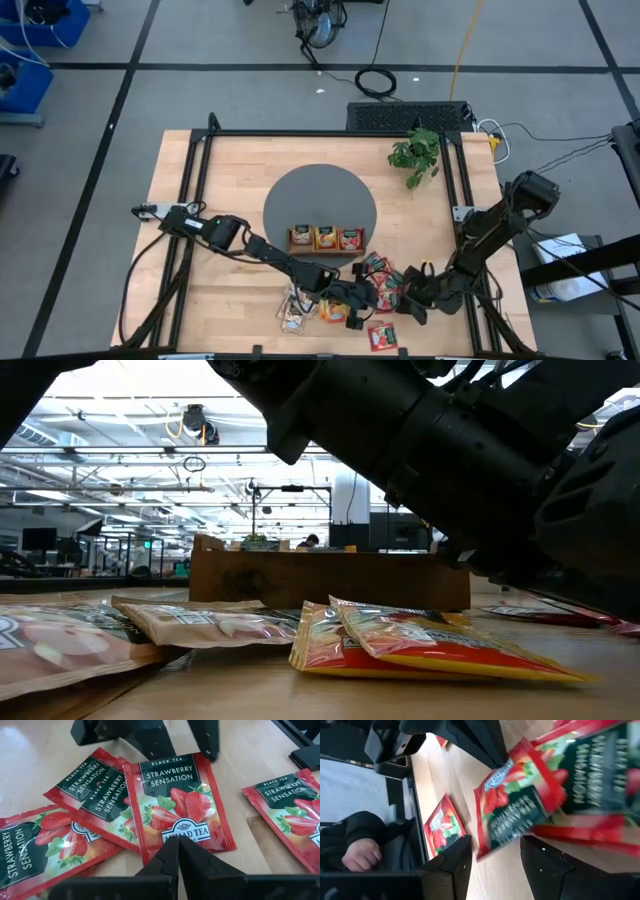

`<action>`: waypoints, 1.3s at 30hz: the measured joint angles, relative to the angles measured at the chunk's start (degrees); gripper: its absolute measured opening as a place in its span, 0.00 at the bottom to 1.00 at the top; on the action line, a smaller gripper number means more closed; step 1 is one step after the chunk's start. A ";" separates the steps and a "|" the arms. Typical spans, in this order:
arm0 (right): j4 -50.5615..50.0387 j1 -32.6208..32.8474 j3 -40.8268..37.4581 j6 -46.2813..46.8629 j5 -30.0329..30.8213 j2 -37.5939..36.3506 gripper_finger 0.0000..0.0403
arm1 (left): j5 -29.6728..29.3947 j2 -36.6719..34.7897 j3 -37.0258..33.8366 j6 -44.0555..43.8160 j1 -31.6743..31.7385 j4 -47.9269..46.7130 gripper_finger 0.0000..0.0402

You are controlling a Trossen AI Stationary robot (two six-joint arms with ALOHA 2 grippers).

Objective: Pick & Place Tea
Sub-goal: Put the red tea bag into the right section of the wooden organizer

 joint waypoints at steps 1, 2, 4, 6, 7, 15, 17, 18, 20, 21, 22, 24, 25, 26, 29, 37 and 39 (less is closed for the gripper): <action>-0.01 -0.30 0.36 -0.79 -0.06 0.34 0.38 | -0.02 0.03 0.00 0.02 0.00 0.10 0.05; 0.03 -0.44 0.56 -1.72 -0.11 0.41 0.38 | -0.02 0.05 0.00 0.07 0.00 0.11 0.05; 0.30 -0.56 0.63 -2.92 0.38 0.19 0.38 | -0.02 0.05 0.00 0.07 0.00 0.08 0.05; 0.32 -0.58 0.55 -3.03 1.34 0.15 0.38 | -0.02 0.05 0.00 0.09 0.00 0.08 0.05; 0.20 -0.58 0.55 -3.15 1.38 0.17 0.38 | -0.02 0.05 0.00 0.09 0.00 0.08 0.05; -1.38 -0.71 0.46 -4.38 5.92 0.23 0.36 | 0.07 0.05 0.00 0.11 -0.02 0.06 0.05; -1.49 -0.71 0.44 -5.14 6.05 0.23 0.31 | 0.09 0.05 0.00 0.11 -0.02 0.06 0.05; -1.49 -0.71 0.44 -5.63 6.18 0.25 0.28 | 0.09 0.05 0.00 0.11 -0.02 0.04 0.05; -1.56 -0.73 0.42 -6.84 6.16 0.28 0.20 | 0.07 0.05 0.00 0.13 -0.02 0.04 0.05; -1.56 -0.73 0.41 -7.54 6.16 0.30 0.15 | 0.07 0.05 0.00 0.13 -0.02 0.04 0.05; -1.56 -0.73 0.39 -8.23 6.15 0.31 0.11 | 0.07 0.05 0.00 0.13 -0.02 0.06 0.05; -1.54 -0.73 0.37 -9.39 6.04 0.32 0.03 | 0.07 0.05 0.00 0.13 -0.02 0.04 0.05; -1.49 -0.73 0.37 -9.86 5.92 0.32 0.02 | 0.07 0.05 0.00 0.16 -0.01 0.08 0.05; -1.45 -0.73 0.37 -9.97 5.90 0.32 0.02 | 0.07 0.05 0.00 0.23 0.00 0.10 0.05; -1.32 -0.44 0.37 -10.07 5.82 0.32 0.02 | 0.04 0.05 0.00 1.26 0.00 0.23 0.05; -0.79 0.60 1.24 -14.53 5.49 0.30 0.00 | 0.04 -4.46 -0.12 4.87 -1.60 -0.86 0.05; -0.79 0.58 2.00 -16.16 5.23 0.26 0.00 | 0.19 -6.42 -0.02 4.50 -2.33 -2.87 0.05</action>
